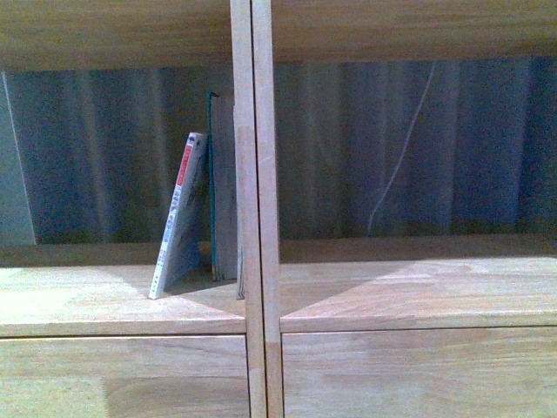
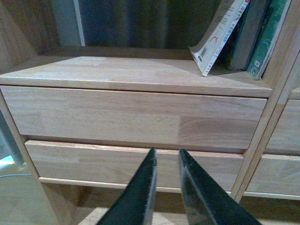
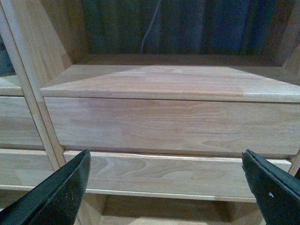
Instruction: Organize books on shelf
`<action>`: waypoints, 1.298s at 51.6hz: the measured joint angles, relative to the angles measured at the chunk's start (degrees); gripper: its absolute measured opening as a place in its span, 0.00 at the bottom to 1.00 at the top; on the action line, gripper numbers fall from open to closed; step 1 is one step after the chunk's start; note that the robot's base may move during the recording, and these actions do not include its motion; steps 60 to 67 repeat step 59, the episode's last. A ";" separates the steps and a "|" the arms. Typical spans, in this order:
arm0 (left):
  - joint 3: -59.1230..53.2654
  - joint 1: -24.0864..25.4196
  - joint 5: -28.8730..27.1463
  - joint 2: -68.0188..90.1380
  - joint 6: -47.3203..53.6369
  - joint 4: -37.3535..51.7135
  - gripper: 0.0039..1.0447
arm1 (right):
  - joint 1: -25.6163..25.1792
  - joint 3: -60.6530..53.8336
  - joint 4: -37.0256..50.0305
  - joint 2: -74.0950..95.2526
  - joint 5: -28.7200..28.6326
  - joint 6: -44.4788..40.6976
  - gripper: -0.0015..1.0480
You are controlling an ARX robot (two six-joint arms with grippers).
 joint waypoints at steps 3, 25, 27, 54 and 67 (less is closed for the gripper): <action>0.00 0.00 0.00 0.00 0.00 0.00 0.32 | 0.00 0.00 0.00 0.00 0.00 0.00 0.93; 0.00 0.00 0.00 0.00 0.00 0.00 0.93 | 0.00 0.00 0.00 0.00 0.00 0.00 0.93; 0.00 0.00 0.00 0.00 0.00 0.00 0.93 | 0.00 0.00 0.00 0.00 0.00 -0.02 0.93; 0.00 0.00 0.00 0.00 0.00 0.00 0.93 | 0.00 0.00 0.00 0.00 0.00 0.00 0.93; 0.00 0.00 0.00 0.00 0.00 0.00 0.93 | 0.00 0.00 0.00 0.00 0.00 -0.02 0.93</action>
